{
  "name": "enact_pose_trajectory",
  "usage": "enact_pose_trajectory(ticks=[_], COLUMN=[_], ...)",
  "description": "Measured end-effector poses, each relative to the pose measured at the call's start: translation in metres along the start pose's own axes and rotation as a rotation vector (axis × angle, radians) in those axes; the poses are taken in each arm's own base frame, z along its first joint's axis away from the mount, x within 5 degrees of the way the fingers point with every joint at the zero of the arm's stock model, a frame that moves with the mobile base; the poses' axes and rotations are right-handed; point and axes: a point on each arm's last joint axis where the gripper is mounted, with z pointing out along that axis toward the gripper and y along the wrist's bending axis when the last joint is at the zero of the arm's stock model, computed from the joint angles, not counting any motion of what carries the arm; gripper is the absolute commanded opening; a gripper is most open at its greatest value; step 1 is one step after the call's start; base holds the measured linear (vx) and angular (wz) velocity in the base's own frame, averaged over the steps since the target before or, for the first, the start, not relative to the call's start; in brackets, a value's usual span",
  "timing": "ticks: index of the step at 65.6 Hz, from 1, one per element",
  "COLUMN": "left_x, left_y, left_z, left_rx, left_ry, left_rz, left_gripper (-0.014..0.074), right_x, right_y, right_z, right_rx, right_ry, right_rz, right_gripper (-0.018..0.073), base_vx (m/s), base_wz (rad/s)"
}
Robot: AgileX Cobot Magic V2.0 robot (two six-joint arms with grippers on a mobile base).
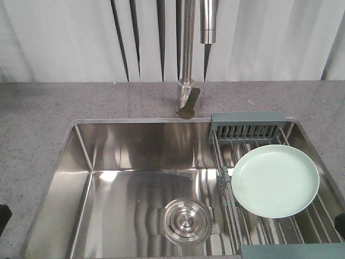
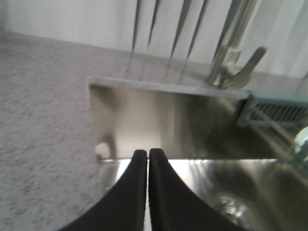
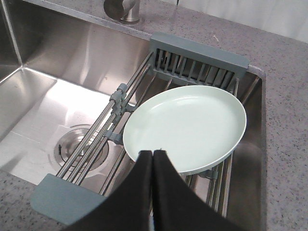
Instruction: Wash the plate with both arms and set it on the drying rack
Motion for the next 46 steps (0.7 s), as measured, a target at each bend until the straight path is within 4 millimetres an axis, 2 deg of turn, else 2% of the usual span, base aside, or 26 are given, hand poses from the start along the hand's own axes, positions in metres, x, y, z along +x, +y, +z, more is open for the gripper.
enact_pose_trajectory(ticks=[11,19,39,46], left_x=[0.008,0.006,-0.006,-0.003], left_y=[0.008,0.008,0.005,0.007], left_z=[-0.003,-0.008,-0.036,-0.039], left_rx=[-0.075,-0.086,-0.084,-0.112], left_ry=[0.051,0.021,-0.234,-0.223], left_rz=[0.200,0.234,0.303,0.322], left_gripper=[-0.0006,-0.0006,-0.0006,-0.0006], right_x=[0.000,0.000,0.000,0.000], right_y=[0.000,0.000,0.000,0.000], right_z=[0.000,0.000,0.000,0.000], right_rx=[0.000,0.000,0.000,0.000], right_ry=[0.000,0.000,0.000,0.000], right_rz=[0.000,0.000,0.000,0.000], right_gripper=[-0.0005,-0.0005,-0.0005,-0.0005], base_vx=[0.00,0.00,0.00,0.00], base_wz=[0.00,0.00,0.00,0.00])
